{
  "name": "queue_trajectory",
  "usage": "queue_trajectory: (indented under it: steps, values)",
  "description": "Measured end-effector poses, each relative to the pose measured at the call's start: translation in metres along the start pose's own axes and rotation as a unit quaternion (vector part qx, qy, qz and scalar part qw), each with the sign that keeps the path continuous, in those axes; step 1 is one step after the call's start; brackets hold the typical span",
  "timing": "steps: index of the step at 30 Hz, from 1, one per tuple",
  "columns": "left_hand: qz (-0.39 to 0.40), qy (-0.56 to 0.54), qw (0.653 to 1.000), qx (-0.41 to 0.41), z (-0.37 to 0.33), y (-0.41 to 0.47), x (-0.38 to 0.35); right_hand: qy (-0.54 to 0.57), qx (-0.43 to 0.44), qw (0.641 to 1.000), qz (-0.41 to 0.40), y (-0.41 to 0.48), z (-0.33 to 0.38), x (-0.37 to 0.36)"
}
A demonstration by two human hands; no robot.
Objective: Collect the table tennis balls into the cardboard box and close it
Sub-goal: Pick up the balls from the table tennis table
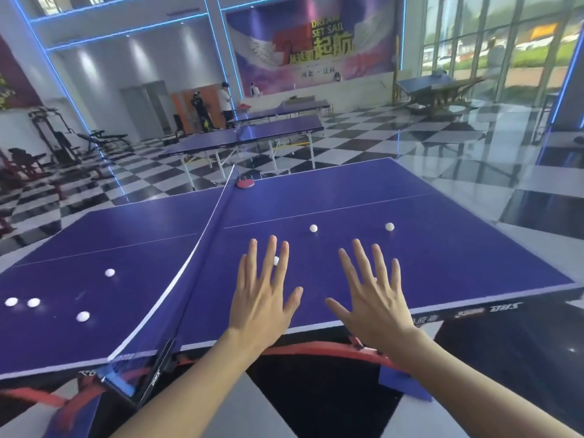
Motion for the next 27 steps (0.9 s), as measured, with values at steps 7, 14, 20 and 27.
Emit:
queue_trajectory:
  steps: [7, 14, 20, 27]
  values:
    - [0.02, -0.036, 0.999, -0.017, 0.021, 0.043, -0.057, 0.006, -0.017, 0.998, 0.058, 0.031, 0.015, -0.057]
    - [0.059, -0.047, 0.997, -0.009, 0.026, 0.106, -0.13, 0.022, -0.004, 0.995, 0.098, 0.085, -0.003, -0.137]
    - [0.122, -0.045, 0.991, -0.009, 0.015, 0.154, -0.187, 0.02, -0.017, 0.985, 0.172, 0.124, -0.041, -0.206]
    - [0.158, -0.071, 0.985, -0.016, -0.018, 0.195, -0.242, 0.021, -0.055, 0.969, 0.239, 0.14, -0.079, -0.269]
Point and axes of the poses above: each hand's wrist, its own y-axis towards the middle knuckle, its own x-axis out of the back of the hand, z = x × y, the point moved 2 cm from there along y, towards the middle knuckle, and after that the axes turned 8 degrees about -y, right-handed, at the moved point
